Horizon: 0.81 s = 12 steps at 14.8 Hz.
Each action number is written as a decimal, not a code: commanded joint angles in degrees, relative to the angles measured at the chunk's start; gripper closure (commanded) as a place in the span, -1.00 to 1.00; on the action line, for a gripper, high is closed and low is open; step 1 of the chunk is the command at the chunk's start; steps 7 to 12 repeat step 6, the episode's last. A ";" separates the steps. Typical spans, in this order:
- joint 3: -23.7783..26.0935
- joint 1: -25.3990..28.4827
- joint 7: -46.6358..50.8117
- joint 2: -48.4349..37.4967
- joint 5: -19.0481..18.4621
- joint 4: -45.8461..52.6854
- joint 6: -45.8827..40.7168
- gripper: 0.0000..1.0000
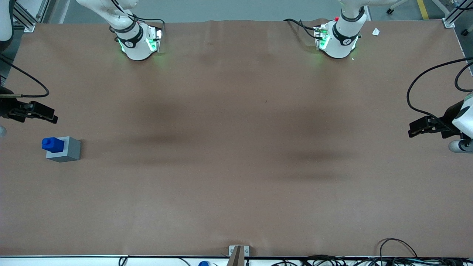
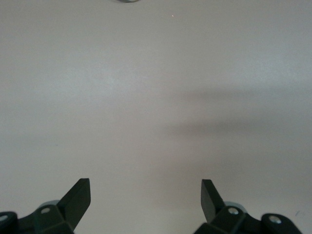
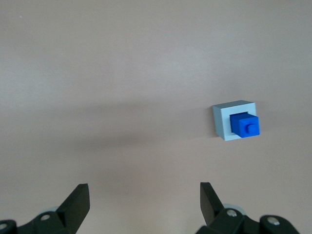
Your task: Insert blue part into gray base with right arm
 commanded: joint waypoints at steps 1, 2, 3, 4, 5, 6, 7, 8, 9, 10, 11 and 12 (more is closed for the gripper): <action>-0.64 0.46 2.86 -0.90 1.47 -0.44 0.21 -1.00; -0.64 0.55 2.86 -0.90 1.47 -0.35 0.12 -1.00; -0.64 0.64 2.86 -0.90 1.47 -0.35 -0.05 -1.00; -0.64 0.64 2.86 -0.90 1.56 -0.35 -0.06 -1.00; -0.55 0.55 2.78 -0.90 1.65 -0.35 -0.06 -1.00; -0.64 0.55 2.77 -0.99 1.65 -0.35 0.21 -1.00; -0.64 0.55 2.77 -0.99 1.65 -0.35 0.21 -1.00; -0.64 0.55 2.77 -0.99 1.65 -0.35 0.21 -1.00; -0.64 0.55 2.77 -0.99 1.65 -0.35 0.21 -1.00; -0.64 0.55 2.77 -0.99 1.65 -0.35 0.21 -1.00; -0.64 0.55 2.77 -0.99 1.65 -0.35 0.21 -1.00; -0.64 0.55 2.77 -0.99 1.65 -0.35 0.21 -1.00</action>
